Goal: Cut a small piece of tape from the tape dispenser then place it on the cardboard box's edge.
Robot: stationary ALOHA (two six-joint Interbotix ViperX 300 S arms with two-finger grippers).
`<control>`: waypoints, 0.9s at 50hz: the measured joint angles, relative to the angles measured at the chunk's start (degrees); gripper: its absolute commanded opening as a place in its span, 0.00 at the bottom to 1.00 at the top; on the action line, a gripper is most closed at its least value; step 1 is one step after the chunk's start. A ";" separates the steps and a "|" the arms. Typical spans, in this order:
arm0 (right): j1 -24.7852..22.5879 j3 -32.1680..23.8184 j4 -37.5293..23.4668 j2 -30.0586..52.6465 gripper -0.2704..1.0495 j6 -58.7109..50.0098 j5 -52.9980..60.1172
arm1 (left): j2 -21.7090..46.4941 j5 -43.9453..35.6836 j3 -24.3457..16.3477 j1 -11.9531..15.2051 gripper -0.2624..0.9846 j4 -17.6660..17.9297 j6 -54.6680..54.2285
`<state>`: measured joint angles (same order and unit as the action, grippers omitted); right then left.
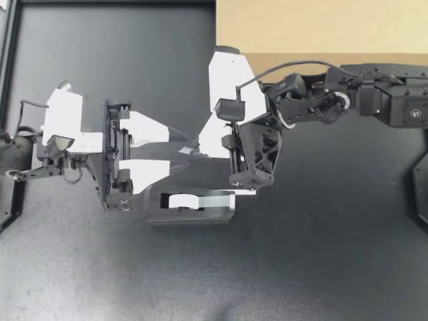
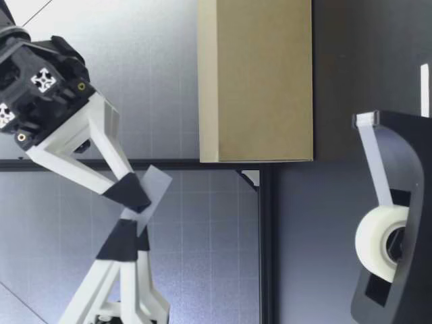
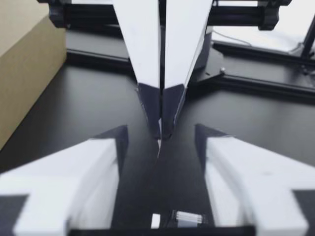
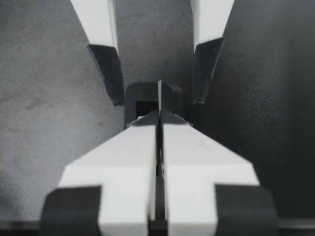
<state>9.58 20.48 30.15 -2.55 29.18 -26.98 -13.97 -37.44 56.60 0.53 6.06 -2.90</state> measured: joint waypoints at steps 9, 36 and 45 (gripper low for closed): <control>0.00 0.00 0.00 0.09 0.14 0.00 0.00 | 0.09 -0.09 0.00 0.00 0.20 0.00 0.00; 0.00 0.26 0.09 0.26 0.47 -0.62 0.88 | 0.09 -0.09 0.00 0.00 0.10 0.00 0.00; 0.35 2.64 0.00 0.18 0.56 -0.62 3.87 | 0.79 -0.18 0.00 -0.09 0.10 0.26 -0.26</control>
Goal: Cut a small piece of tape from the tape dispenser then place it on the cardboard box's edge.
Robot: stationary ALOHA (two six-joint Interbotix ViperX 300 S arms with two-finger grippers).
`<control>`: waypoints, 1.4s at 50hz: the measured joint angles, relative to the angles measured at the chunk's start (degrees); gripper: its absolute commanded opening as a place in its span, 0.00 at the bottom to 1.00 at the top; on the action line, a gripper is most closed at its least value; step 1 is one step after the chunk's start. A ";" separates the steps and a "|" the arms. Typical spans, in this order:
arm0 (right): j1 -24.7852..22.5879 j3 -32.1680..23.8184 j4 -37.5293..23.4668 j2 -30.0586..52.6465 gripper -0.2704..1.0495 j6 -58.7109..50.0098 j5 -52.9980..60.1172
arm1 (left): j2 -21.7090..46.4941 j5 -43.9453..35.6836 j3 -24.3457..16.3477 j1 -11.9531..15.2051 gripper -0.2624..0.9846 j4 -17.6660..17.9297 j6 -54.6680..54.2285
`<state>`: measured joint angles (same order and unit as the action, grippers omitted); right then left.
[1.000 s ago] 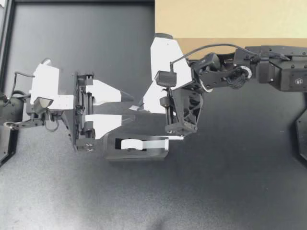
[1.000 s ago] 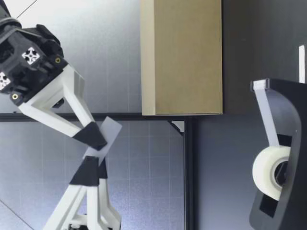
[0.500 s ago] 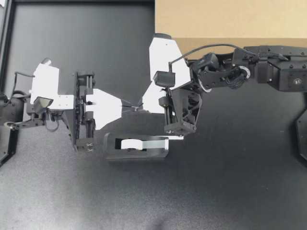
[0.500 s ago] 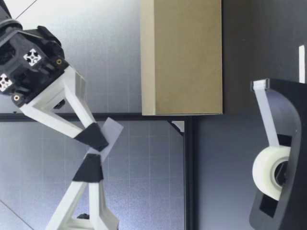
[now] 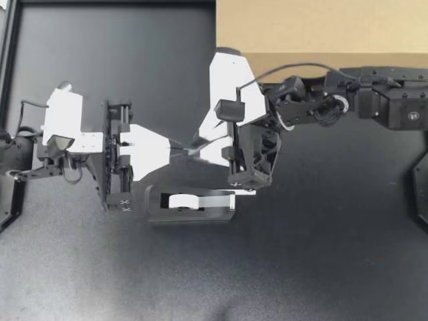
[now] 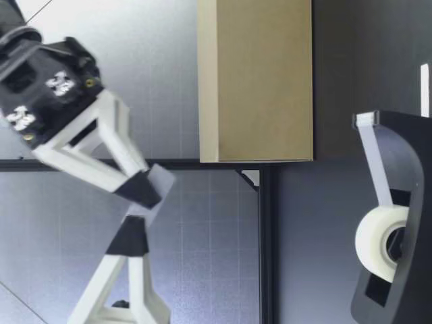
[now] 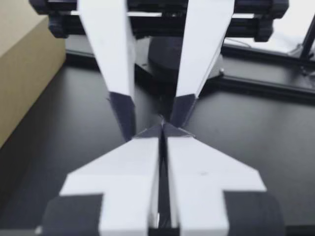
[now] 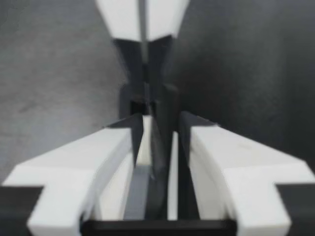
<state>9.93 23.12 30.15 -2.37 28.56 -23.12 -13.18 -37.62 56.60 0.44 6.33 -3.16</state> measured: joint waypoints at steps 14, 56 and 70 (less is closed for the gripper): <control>5.45 9.32 0.00 -7.47 0.55 0.35 10.11 | 5.27 -5.80 -2.64 3.60 0.10 15.91 -1.76; 14.06 17.93 -2.29 -3.52 0.13 2.37 38.85 | 24.96 -7.82 -16.44 18.02 0.10 23.47 -31.55; 14.15 16.70 -2.46 -0.35 0.13 2.37 39.02 | 25.84 -6.68 -16.52 18.28 0.10 23.55 -31.73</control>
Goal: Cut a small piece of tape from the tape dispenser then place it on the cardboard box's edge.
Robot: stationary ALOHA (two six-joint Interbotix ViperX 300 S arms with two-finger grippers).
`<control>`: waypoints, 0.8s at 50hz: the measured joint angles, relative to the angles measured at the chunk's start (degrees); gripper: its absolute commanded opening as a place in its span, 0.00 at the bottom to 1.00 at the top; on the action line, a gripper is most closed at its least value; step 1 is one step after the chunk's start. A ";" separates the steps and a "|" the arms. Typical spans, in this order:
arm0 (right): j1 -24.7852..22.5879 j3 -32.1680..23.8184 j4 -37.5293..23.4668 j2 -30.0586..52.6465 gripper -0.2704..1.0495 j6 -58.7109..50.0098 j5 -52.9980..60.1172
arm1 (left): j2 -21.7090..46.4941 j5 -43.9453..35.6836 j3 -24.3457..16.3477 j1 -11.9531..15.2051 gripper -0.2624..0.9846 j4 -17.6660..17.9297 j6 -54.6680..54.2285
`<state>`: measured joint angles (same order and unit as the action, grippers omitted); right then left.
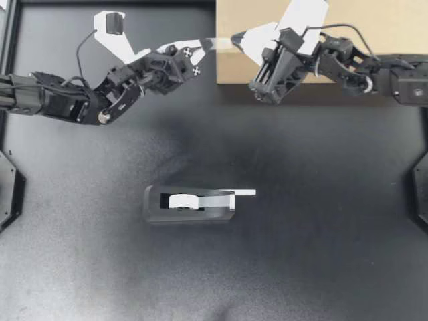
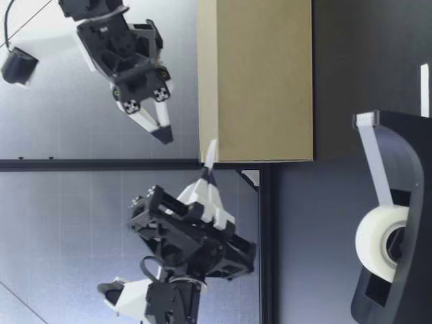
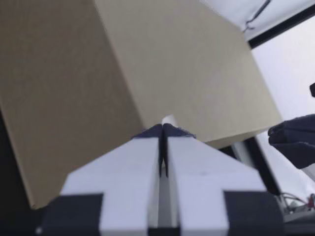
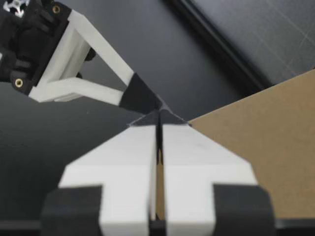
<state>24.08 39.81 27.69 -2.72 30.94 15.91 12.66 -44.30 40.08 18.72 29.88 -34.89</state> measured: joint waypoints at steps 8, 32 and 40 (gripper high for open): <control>0.00 -1.14 0.09 2.20 0.13 -0.09 -0.62 | 0.88 1.58 -0.62 0.09 0.10 0.18 0.00; 1.93 -3.69 -0.09 7.47 0.13 0.18 -2.72 | 0.88 1.93 -0.62 0.18 0.10 0.53 0.00; 2.64 -4.22 0.00 8.70 0.13 0.18 -3.43 | 0.88 1.85 -0.70 0.18 0.10 0.44 0.09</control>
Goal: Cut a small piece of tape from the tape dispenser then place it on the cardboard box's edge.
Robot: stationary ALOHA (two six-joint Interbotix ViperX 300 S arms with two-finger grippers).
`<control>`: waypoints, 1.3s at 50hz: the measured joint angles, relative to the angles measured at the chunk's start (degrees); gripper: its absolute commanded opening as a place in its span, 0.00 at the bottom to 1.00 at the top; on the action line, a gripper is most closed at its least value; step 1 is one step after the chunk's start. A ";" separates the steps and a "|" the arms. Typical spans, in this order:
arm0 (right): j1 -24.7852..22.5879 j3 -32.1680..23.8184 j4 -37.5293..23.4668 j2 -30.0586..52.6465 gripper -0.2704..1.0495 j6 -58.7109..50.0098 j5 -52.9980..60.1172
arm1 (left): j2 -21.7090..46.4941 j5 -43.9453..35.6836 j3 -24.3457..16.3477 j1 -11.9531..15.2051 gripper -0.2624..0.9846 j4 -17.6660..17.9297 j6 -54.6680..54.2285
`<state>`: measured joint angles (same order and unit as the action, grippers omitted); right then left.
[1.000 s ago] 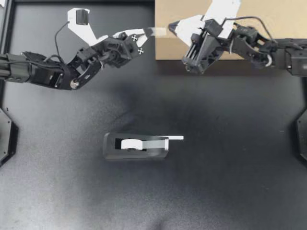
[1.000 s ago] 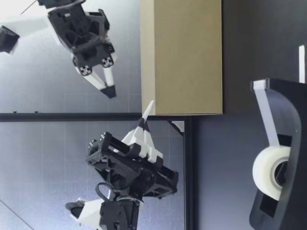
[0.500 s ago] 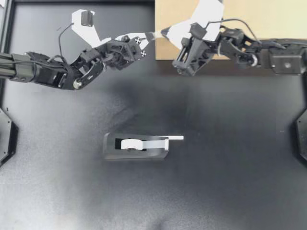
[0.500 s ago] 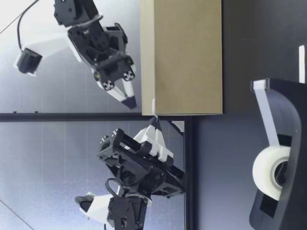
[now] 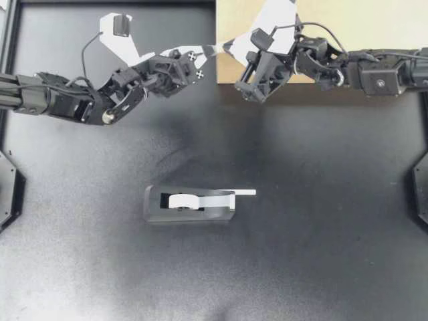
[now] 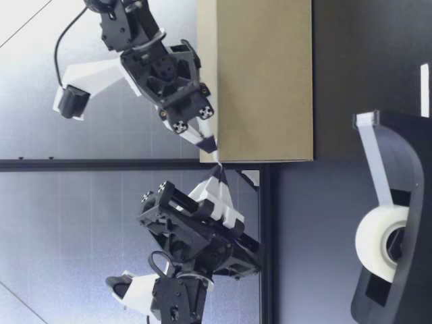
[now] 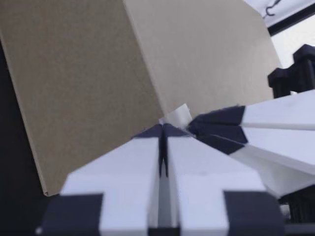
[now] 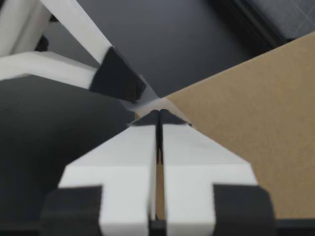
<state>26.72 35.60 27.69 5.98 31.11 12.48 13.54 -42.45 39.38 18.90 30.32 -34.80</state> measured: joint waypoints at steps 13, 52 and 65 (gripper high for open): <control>0.70 -3.08 -0.09 2.20 0.13 0.00 -1.76 | 0.00 0.00 0.09 0.00 0.10 0.09 0.00; 1.14 -4.39 -0.18 2.29 0.13 0.09 -3.43 | -2.55 -1.14 3.16 -0.09 0.54 -1.32 0.53; -0.35 -3.08 -0.18 -5.19 0.13 -0.44 -3.78 | -6.68 -1.14 6.50 -3.69 0.49 -1.67 3.60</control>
<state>26.37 32.52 27.51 0.79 30.67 8.70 6.86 -43.59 45.88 15.21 28.65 -31.20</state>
